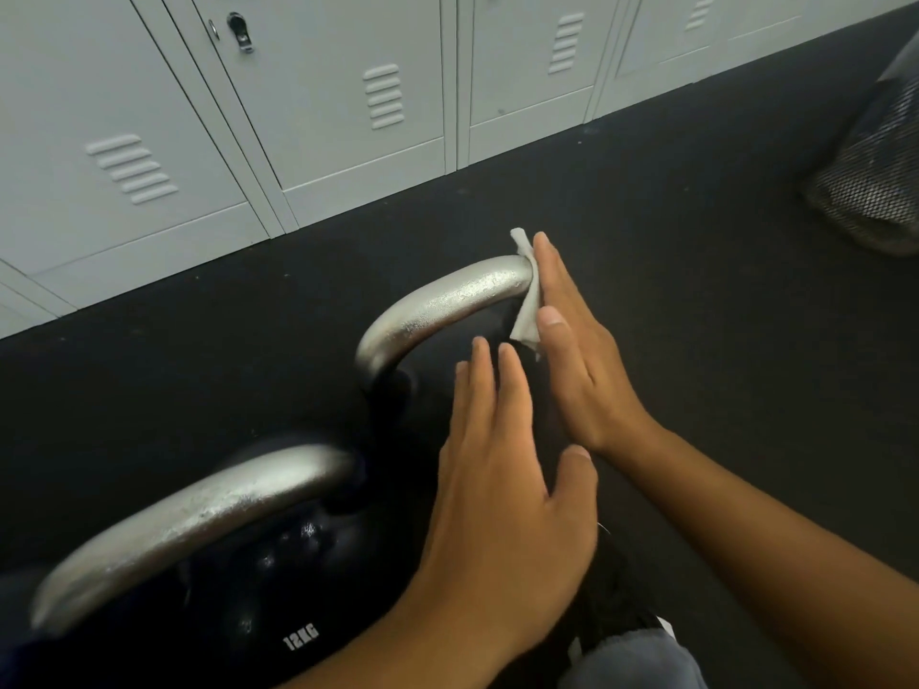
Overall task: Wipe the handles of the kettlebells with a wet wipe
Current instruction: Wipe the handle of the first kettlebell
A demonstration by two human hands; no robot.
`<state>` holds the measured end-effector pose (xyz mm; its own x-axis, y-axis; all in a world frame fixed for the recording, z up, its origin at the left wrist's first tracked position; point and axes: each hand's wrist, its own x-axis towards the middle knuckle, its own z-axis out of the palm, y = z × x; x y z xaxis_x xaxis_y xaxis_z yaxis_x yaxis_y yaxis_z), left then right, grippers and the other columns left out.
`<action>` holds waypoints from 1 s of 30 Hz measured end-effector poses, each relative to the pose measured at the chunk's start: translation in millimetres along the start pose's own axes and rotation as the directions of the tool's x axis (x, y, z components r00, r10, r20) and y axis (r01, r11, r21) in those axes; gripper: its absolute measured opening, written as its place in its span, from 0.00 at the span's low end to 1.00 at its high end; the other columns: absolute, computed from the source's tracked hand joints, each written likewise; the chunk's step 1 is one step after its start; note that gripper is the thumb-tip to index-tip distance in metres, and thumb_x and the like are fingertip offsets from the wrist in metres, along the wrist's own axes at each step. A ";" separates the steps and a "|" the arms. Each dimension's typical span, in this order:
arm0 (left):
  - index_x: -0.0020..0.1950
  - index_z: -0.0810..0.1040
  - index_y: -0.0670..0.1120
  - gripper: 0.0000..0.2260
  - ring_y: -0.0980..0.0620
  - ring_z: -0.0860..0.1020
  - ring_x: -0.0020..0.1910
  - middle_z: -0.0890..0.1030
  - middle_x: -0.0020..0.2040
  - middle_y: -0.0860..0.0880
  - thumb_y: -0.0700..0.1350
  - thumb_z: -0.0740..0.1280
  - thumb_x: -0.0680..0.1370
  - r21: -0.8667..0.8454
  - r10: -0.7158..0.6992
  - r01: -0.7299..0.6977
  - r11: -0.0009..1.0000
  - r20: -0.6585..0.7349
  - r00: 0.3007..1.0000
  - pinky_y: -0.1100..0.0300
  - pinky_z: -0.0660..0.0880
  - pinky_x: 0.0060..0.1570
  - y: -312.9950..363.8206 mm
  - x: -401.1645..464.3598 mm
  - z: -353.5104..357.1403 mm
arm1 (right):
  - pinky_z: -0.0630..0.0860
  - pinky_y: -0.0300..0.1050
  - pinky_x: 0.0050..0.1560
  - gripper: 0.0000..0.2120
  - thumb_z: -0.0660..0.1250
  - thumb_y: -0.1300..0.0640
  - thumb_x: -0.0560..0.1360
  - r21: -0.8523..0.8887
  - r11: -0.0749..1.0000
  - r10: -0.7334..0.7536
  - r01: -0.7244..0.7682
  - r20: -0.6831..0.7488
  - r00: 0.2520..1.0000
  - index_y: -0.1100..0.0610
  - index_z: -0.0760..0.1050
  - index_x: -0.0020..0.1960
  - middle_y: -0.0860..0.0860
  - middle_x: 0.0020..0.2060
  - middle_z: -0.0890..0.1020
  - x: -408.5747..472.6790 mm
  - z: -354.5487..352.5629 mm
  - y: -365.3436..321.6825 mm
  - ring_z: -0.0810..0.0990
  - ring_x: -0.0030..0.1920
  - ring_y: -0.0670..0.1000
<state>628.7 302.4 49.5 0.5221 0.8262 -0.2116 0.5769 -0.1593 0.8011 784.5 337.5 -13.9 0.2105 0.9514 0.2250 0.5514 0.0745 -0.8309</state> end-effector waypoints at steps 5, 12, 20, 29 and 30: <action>0.81 0.30 0.58 0.38 0.65 0.22 0.74 0.21 0.76 0.63 0.64 0.48 0.76 0.227 0.109 -0.092 0.970 -0.062 0.992 0.58 0.36 0.77 -7.6 -0.3 3.3 | 0.62 0.43 0.79 0.23 0.47 0.51 0.88 0.019 1.000 0.016 -0.015 -0.062 0.998 0.48 0.64 0.81 0.45 0.79 0.67 9.3 -4.8 -4.8 0.64 0.78 0.39; 0.81 0.31 0.56 0.33 0.64 0.23 0.75 0.25 0.79 0.59 0.61 0.45 0.83 0.269 0.034 -0.016 0.963 -0.062 0.998 0.61 0.33 0.77 -26.3 17.5 2.6 | 0.55 0.42 0.82 0.24 0.48 0.55 0.88 -0.041 0.995 -0.094 0.093 -0.020 0.995 0.52 0.57 0.84 0.42 0.82 0.60 2.4 -4.2 -0.2 0.56 0.83 0.43; 0.84 0.38 0.48 0.30 0.61 0.24 0.72 0.29 0.82 0.53 0.53 0.51 0.87 0.183 -0.110 0.107 0.977 0.009 0.994 0.63 0.31 0.73 -46.8 39.9 4.7 | 0.58 0.54 0.82 0.21 0.47 0.52 0.88 -0.005 0.998 -0.067 0.067 -0.034 0.997 0.42 0.58 0.80 0.42 0.80 0.64 11.3 -2.6 -5.1 0.59 0.82 0.45; 0.84 0.40 0.48 0.29 0.62 0.24 0.72 0.29 0.82 0.54 0.52 0.51 0.87 0.125 -0.099 0.096 0.988 0.018 0.995 0.64 0.31 0.73 -50.7 41.4 3.8 | 0.65 0.49 0.78 0.21 0.47 0.50 0.87 0.014 1.000 0.011 -0.011 -0.057 0.998 0.47 0.64 0.79 0.46 0.76 0.70 11.7 -7.9 -0.8 0.67 0.77 0.41; 0.84 0.40 0.48 0.30 0.62 0.24 0.72 0.29 0.82 0.54 0.52 0.51 0.87 0.122 -0.099 0.096 0.988 0.017 0.995 0.64 0.31 0.73 -51.3 40.9 4.1 | 0.66 0.50 0.77 0.22 0.46 0.48 0.87 -0.005 1.000 0.016 -0.016 -0.054 0.998 0.48 0.66 0.78 0.45 0.75 0.71 14.5 -7.9 -2.6 0.69 0.75 0.42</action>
<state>623.0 342.1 -2.5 0.4735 0.8284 -0.2992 0.6963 -0.1440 0.7032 792.5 348.8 -4.5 0.2624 0.9350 0.2386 0.5522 0.0573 -0.8317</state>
